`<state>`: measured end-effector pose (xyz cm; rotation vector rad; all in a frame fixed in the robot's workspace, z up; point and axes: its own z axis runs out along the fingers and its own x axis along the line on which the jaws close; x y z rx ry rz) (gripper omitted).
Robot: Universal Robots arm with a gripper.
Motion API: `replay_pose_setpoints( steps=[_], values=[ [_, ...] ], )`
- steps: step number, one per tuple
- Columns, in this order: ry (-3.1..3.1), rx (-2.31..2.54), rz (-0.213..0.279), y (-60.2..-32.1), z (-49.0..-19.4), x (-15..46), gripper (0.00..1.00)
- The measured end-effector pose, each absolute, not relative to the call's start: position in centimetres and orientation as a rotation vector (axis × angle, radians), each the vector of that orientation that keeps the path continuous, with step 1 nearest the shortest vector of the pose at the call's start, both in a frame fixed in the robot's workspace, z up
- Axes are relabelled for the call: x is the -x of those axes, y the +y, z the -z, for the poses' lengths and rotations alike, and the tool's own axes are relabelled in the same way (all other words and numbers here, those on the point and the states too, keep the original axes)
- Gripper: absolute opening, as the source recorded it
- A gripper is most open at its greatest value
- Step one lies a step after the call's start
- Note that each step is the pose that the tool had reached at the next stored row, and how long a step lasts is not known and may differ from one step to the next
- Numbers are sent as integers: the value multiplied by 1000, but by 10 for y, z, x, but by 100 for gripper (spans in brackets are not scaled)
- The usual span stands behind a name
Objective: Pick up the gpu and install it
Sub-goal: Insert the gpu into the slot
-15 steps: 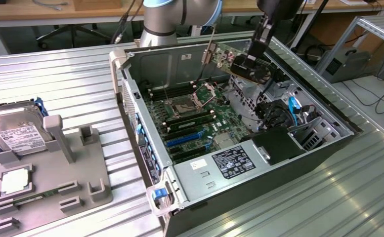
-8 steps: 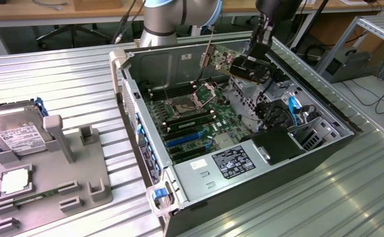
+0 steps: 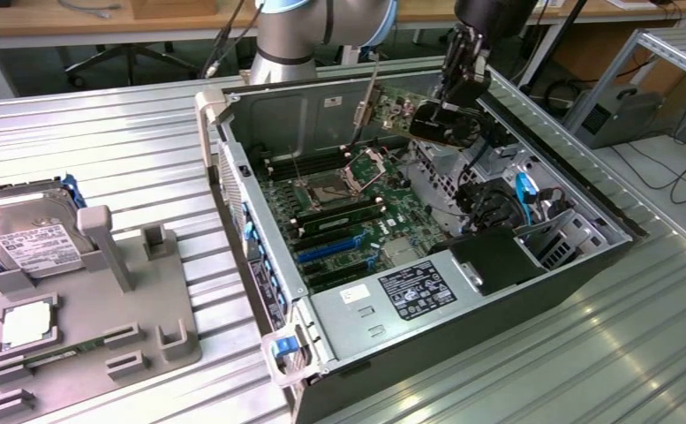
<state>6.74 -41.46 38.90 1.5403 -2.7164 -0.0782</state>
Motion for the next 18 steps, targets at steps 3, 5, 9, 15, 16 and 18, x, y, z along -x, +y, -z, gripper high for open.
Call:
replay_pose_setpoints(
  steps=[3, 5, 9, 15, 16, 18],
  values=[
    [-2716, -1541, 78, -415, -389, -67, 27],
    [-2714, -1544, 78, -415, -389, -67, 27],
    [-2671, -1615, 77, -414, -389, -67, 27],
    [-2543, -1804, 75, -414, -389, -67, 27],
    [-2520, -1835, 74, -414, -389, -67, 27],
    [-2487, -1878, 73, -414, -389, -67, 27]
  ],
)
